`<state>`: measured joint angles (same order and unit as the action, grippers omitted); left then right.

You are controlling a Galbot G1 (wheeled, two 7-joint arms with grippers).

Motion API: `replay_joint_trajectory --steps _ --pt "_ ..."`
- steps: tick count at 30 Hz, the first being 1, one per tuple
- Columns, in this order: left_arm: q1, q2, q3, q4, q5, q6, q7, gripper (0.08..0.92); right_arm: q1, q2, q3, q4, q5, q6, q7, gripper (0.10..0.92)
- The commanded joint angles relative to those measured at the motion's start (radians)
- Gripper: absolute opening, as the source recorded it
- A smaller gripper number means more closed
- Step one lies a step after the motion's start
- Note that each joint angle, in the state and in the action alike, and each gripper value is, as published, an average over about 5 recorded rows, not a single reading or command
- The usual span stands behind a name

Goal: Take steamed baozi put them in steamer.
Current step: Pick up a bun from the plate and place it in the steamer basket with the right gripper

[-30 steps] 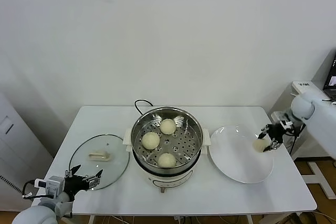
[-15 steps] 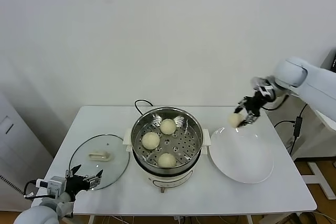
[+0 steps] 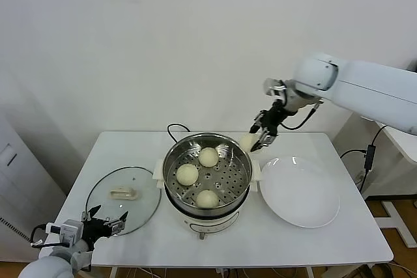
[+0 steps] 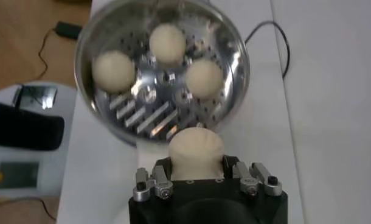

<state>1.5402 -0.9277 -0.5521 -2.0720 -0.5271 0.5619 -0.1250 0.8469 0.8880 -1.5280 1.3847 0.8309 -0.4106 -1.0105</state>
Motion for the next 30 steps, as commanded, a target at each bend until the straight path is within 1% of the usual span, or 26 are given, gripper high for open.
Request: replay_joint_trajectory --steps 1,14,20,30 --pt "0.001 -0.001 -0.001 0.003 0.002 -0.001 0.001 0.823 -0.006 0.112 -0.063 0.059 0.127 -0.126 0.156 0.518" --pt "-0.002 -0.004 0.002 0.004 0.005 0.000 0.001 0.823 -0.146 0.111 -0.024 0.084 0.095 -0.178 0.275 0.518" --pt "-0.002 -0.005 0.001 0.004 0.006 0.001 0.001 0.823 -0.202 0.111 -0.002 0.069 0.060 -0.181 0.295 0.518" --pt "-0.003 -0.008 0.001 0.005 0.006 0.001 0.001 0.823 -0.254 0.104 0.038 0.056 0.045 -0.181 0.309 0.524"
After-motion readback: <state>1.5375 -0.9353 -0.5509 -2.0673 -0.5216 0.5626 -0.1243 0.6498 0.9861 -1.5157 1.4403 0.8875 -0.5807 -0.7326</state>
